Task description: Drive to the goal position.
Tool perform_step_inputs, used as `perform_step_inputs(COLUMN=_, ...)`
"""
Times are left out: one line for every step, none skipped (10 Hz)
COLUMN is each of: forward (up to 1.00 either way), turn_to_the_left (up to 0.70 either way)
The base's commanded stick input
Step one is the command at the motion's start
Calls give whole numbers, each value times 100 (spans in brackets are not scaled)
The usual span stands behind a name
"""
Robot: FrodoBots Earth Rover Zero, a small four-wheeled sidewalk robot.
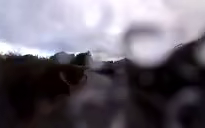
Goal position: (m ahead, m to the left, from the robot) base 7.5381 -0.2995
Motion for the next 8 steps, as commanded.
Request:
perform_step_inputs(forward=70, turn_to_the_left=14)
perform_step_inputs(forward=70, turn_to_the_left=14)
perform_step_inputs(forward=70, turn_to_the_left=14)
perform_step_inputs(forward=70, turn_to_the_left=14)
perform_step_inputs(forward=70, turn_to_the_left=14)
perform_step_inputs(forward=70, turn_to_the_left=14)
perform_step_inputs(forward=70, turn_to_the_left=14)
perform_step_inputs(forward=70, turn_to_the_left=0)
